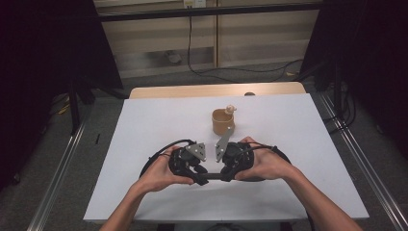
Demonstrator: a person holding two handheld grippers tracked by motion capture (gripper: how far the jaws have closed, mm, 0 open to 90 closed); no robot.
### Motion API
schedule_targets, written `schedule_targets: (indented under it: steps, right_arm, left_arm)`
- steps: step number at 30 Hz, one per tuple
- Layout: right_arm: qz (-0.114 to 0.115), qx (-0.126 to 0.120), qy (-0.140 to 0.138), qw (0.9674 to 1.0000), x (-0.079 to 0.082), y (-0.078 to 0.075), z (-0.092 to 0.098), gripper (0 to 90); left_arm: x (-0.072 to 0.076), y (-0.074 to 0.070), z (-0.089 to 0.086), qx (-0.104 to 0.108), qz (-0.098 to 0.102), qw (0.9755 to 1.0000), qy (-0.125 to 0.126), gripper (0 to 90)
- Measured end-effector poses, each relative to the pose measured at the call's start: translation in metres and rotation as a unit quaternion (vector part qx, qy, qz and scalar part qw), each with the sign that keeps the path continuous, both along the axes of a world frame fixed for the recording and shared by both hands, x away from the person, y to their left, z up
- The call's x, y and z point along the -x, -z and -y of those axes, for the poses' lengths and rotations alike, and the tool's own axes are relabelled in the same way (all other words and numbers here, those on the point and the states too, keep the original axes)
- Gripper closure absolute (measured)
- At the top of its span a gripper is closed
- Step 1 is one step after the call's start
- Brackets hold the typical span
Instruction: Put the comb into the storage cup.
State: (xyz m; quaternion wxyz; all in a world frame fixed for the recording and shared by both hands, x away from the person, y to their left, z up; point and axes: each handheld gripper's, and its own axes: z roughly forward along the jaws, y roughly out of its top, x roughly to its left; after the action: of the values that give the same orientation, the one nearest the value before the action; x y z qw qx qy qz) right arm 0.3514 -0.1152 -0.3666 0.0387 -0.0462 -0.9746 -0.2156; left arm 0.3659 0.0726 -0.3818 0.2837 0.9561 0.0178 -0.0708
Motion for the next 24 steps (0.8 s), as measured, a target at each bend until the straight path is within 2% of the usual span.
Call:
schedule_targets:
  steps: [5, 10, 15, 22, 24]
  right_arm:
    - [-0.001, 0.001, 0.0, 1.0, -0.0003, 0.001, -0.0005, 72.9]
    - [0.002, 0.003, 0.001, 1.0, -0.0008, 0.0016, -0.0004, 72.9]
    - [0.002, -0.001, 0.001, 1.0, -0.0012, 0.0005, 0.0012, 72.9]
    - [0.007, 0.005, -0.007, 0.9999, -0.0018, 0.0016, 0.0018, 72.9]
    - [0.007, 0.008, -0.011, 0.9999, -0.0022, 0.0022, 0.0016, 72.9]
  left_arm:
    - [-0.0007, 0.0001, -0.001, -0.002, -0.002, 1.0, 0.006, 65.2]
    - [0.0007, 0.0002, -0.0004, 0.006, 0.005, 0.9999, 0.009, 70.2]
    - [0.0018, -0.0003, -0.0011, 0.015, 0.009, 0.9998, 0.007, 70.9]
    - [0.0046, 0.0032, 0.0002, 0.018, 0.021, 0.9996, 0.009, 71.9]
    - [0.0055, 0.0036, 0.0011, 0.013, 0.022, 0.9996, 0.012, 72.2]
